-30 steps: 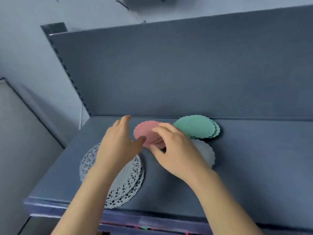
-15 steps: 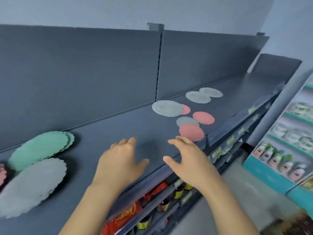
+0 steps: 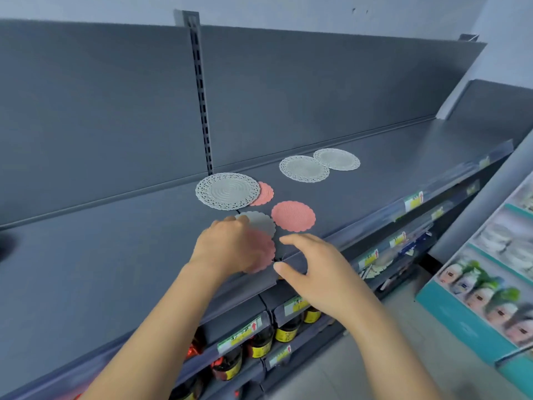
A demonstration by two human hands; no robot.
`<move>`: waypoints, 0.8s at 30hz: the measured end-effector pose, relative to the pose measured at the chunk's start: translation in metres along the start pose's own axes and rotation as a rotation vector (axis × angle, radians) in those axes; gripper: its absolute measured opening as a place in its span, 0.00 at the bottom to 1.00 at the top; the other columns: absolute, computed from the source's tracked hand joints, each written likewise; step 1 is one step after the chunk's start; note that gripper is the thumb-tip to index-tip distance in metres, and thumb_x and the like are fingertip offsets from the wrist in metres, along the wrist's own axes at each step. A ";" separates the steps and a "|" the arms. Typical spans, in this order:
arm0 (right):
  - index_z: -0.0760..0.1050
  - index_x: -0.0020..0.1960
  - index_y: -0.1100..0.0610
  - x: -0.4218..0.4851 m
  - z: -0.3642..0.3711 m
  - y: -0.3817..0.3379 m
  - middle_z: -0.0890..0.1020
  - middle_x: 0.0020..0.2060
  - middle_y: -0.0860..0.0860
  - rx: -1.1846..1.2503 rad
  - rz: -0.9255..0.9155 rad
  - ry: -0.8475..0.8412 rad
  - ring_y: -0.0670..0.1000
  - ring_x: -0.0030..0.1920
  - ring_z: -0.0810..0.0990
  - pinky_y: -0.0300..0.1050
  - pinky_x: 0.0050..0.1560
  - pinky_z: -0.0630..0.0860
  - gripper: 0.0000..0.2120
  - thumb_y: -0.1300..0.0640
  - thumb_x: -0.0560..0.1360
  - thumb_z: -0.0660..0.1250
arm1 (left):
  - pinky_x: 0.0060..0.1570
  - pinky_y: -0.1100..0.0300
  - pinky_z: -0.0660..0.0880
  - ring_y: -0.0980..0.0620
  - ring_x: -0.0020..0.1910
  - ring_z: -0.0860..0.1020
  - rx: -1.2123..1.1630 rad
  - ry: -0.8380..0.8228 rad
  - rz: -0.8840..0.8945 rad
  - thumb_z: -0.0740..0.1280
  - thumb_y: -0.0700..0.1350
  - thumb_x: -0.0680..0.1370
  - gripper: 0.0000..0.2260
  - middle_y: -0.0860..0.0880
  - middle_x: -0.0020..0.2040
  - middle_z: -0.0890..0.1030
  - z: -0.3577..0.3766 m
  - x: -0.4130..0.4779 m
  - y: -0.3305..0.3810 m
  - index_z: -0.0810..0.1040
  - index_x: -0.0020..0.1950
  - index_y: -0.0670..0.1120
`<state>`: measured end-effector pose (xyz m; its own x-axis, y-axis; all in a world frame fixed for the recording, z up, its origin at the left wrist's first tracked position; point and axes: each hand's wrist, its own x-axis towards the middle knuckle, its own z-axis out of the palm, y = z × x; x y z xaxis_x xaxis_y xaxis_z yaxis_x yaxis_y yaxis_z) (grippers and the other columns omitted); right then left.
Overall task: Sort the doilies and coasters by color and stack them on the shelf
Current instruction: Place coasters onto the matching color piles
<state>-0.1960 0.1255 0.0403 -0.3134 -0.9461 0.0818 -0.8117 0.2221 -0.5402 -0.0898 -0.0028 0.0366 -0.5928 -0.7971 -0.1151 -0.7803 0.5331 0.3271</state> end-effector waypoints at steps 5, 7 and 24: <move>0.69 0.68 0.49 0.056 -0.002 0.027 0.74 0.64 0.43 -0.009 -0.023 -0.002 0.46 0.64 0.72 0.44 0.64 0.70 0.19 0.49 0.78 0.62 | 0.53 0.55 0.75 0.48 0.61 0.71 0.049 -0.209 -0.040 0.77 0.53 0.63 0.33 0.50 0.62 0.74 -0.007 0.048 0.001 0.69 0.64 0.51; 0.69 0.68 0.50 0.077 0.003 0.033 0.75 0.63 0.44 -0.017 -0.054 -0.015 0.45 0.63 0.72 0.42 0.61 0.70 0.18 0.52 0.79 0.61 | 0.49 0.55 0.73 0.48 0.59 0.69 0.064 -0.248 -0.081 0.79 0.55 0.59 0.37 0.50 0.60 0.71 -0.008 0.062 -0.001 0.68 0.63 0.49; 0.70 0.51 0.56 0.196 0.024 0.054 0.79 0.49 0.51 -0.045 -0.329 -0.459 0.55 0.51 0.77 0.51 0.48 0.74 0.16 0.47 0.70 0.69 | 0.46 0.61 0.72 0.53 0.47 0.72 0.067 -0.244 -0.457 0.82 0.54 0.56 0.35 0.55 0.50 0.75 -0.002 0.076 0.010 0.74 0.58 0.50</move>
<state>-0.2898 -0.0534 0.0073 0.1985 -0.9703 -0.1380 -0.8536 -0.1020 -0.5109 -0.1420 -0.0587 0.0328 -0.2122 -0.8674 -0.4501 -0.9765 0.1700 0.1328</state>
